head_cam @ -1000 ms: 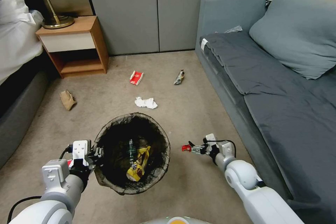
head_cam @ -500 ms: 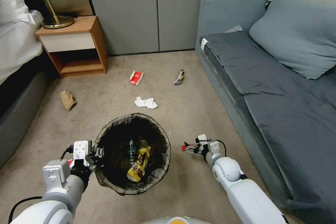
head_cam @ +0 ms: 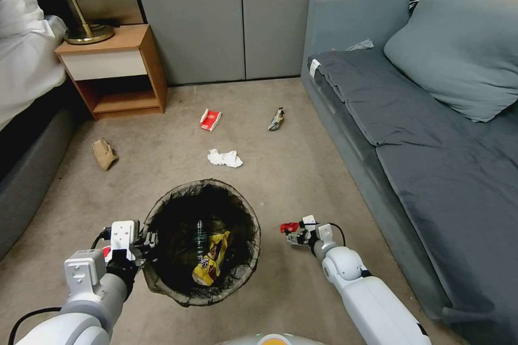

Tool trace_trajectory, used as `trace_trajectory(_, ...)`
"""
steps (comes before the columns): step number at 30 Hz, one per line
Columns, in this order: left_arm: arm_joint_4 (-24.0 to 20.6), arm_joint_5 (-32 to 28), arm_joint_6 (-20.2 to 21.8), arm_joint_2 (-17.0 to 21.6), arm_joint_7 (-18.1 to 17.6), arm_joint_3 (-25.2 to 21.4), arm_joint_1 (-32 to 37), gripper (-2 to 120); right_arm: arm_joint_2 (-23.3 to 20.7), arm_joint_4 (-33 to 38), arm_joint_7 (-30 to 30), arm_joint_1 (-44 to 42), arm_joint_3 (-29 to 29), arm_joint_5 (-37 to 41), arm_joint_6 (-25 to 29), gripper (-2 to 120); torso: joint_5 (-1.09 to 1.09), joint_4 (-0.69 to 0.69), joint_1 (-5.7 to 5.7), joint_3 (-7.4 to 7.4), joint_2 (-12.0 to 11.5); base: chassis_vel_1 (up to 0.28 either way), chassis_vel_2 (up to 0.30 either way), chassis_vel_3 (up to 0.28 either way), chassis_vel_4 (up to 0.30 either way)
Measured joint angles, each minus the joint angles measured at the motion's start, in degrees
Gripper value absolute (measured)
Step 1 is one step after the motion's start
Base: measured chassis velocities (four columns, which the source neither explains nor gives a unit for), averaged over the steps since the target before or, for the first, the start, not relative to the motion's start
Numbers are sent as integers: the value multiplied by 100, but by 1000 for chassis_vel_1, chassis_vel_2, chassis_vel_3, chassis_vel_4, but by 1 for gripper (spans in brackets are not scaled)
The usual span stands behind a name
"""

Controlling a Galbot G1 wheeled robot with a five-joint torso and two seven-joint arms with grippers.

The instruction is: Pick up the trash bin, then pick up the garbage from the floor and place it into the trash bin.

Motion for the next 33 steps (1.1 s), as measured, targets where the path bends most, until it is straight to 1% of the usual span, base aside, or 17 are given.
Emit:
trace_trajectory(6,0,24,0,-31,2,-2,36,1,93,-332,-47,106,26,-123,182,100,1,0,0,0,0,0,0,0,0)
trace_trajectory(18,0,113,-1,-72,21,30,69,1,206,-542,-142,256,28,-445,363,100,0,0,0,0,0,0,0,0,0)
trace_trajectory(26,0,119,-3,-70,27,27,70,1,241,-644,-162,330,28,-480,381,100,0,0,0,0,0,0,0,0,0)
trace_trajectory(33,0,141,-6,-72,31,41,59,1,355,-899,-199,449,29,-566,427,100,0,0,0,0,0,0,0,0,0)
